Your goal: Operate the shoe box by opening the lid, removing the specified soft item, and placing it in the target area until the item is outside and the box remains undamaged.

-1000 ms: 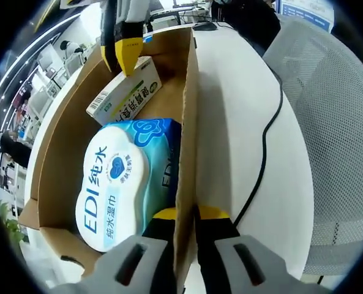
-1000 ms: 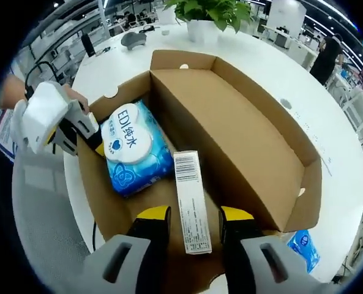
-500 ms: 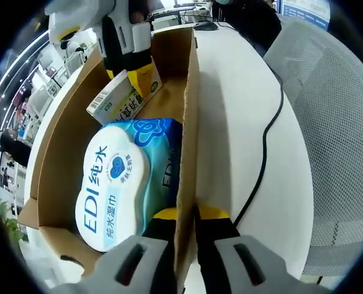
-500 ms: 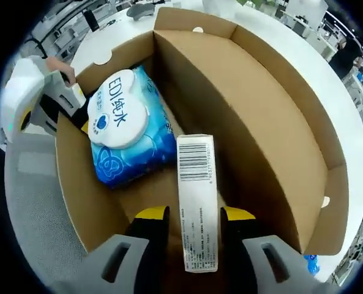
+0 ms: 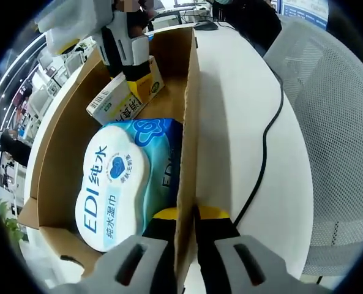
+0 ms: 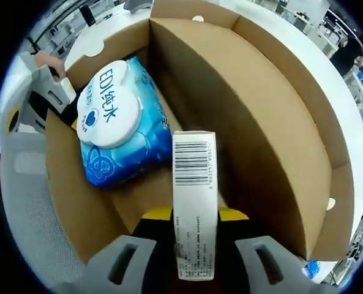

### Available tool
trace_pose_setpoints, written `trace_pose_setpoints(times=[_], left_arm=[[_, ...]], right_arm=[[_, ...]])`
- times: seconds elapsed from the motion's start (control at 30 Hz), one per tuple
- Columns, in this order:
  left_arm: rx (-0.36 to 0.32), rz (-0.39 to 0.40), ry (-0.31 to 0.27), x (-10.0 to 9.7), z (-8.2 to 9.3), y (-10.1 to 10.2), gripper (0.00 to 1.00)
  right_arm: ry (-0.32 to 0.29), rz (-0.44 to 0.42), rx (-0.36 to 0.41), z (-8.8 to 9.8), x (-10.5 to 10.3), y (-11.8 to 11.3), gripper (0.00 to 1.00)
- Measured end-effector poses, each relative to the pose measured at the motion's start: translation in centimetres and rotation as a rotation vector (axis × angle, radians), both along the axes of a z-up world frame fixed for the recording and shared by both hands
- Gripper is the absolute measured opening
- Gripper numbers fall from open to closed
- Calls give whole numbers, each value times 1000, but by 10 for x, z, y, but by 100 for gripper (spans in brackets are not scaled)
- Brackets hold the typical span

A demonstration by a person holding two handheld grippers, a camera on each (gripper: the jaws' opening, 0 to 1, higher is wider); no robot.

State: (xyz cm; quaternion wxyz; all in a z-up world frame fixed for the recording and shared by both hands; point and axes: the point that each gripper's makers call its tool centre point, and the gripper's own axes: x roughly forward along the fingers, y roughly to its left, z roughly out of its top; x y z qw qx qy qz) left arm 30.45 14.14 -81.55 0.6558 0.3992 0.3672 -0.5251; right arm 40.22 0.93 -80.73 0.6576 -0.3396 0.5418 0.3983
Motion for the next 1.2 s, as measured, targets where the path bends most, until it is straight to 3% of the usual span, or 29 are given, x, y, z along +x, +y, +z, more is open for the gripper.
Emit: trace_pose_setpoints(times=[0.23, 0.33, 0.5, 0.67, 0.77, 0.87, 0.97, 1.13, 1.2], left_arm=[[-2, 23, 11, 0, 0, 1, 4], [-2, 22, 12, 0, 0, 1, 4], [-2, 20, 11, 0, 0, 1, 4], [-2, 19, 10, 0, -1, 1, 4], [-2, 22, 13, 0, 0, 0, 4], [-2, 20, 9, 1, 0, 1, 4], [-1, 20, 9, 1, 0, 1, 4], [-2, 18, 8, 2, 0, 1, 4], [-2, 19, 8, 2, 0, 2, 4]], right_arm=[[-1, -26, 10, 0, -2, 0, 19], [19, -81, 15, 2, -5, -2, 19], [3, -95, 29, 9, -10, -8, 19], [14, -166, 68, 17, -16, -5, 19], [-18, -233, 109, 23, -15, -3, 19], [-24, -241, 134, 20, -20, -3, 19], [-75, -240, 101, 19, -19, -13, 19], [-102, -277, 157, 32, -18, -9, 19], [-158, -344, 202, 40, -14, -8, 19]])
